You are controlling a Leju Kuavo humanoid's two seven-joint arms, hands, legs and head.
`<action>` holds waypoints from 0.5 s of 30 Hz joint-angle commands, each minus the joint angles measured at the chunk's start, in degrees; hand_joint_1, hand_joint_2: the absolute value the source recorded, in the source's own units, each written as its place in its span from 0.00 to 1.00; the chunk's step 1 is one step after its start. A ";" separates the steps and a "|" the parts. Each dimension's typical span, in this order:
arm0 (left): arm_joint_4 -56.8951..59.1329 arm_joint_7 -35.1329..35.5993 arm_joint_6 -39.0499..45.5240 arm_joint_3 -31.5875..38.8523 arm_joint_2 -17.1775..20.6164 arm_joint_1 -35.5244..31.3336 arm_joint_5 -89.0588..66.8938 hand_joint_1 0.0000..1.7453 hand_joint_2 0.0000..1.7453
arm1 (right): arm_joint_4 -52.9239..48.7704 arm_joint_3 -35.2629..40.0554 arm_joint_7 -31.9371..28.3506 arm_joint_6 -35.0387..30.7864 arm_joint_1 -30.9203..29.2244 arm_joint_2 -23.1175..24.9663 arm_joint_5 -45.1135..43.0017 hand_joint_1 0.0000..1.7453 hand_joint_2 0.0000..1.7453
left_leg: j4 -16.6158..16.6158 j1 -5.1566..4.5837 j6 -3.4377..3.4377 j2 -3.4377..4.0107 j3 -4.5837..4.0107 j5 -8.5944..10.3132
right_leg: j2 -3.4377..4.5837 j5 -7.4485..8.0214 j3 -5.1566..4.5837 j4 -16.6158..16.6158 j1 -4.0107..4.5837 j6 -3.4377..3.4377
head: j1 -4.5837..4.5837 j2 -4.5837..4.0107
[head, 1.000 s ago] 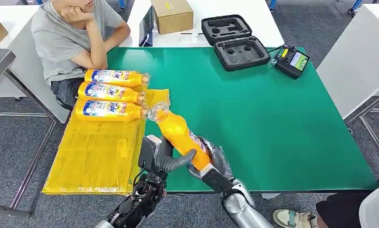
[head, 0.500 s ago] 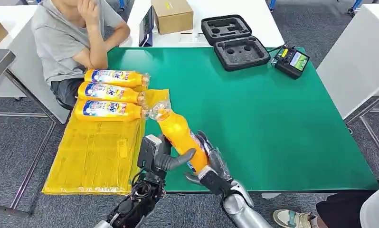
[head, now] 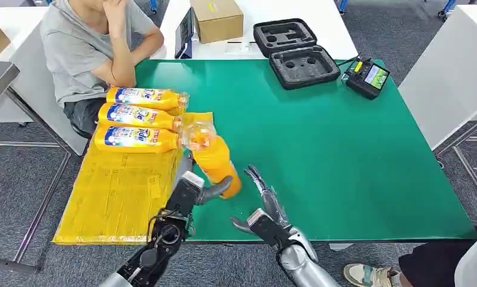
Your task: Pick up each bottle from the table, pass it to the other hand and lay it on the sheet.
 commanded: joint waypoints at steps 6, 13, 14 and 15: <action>-4.86 19.11 -0.59 0.71 17.86 -4.60 -44.63 0.90 1.00 | 2.95 0.27 0.00 2.88 -2.52 1.32 -1.87 0.00 1.00 | -0.01 0.09 -0.12 0.14 0.12 -0.03 | 0.20 0.00 0.05 0.02 0.06 -0.07 | 0.02 0.00; -7.79 24.15 -18.28 -1.76 27.68 -8.52 -54.60 0.93 1.00 | 3.50 1.97 0.00 4.21 -3.29 1.01 -5.43 0.00 1.00 | 0.04 0.16 -0.16 0.17 0.15 -0.07 | 0.24 -0.04 0.10 0.04 0.12 -0.11 | 0.02 0.00; -7.39 24.31 -19.59 -2.05 28.04 -9.18 -54.95 0.95 1.00 | 3.61 2.05 0.00 4.41 -3.46 1.06 -5.63 0.00 1.00 | 0.07 0.15 -0.15 0.11 0.09 -0.04 | 0.19 -0.04 0.04 0.08 0.11 -0.11 | 0.00 0.00; -6.39 24.43 -21.69 -2.24 28.72 -10.62 -55.35 0.96 1.00 | 4.09 2.15 0.00 4.52 -3.93 1.23 -5.85 0.00 1.00 | 0.06 0.14 -0.14 0.05 0.01 0.00 | 0.12 -0.01 -0.02 0.06 0.11 -0.09 | 0.02 0.00</action>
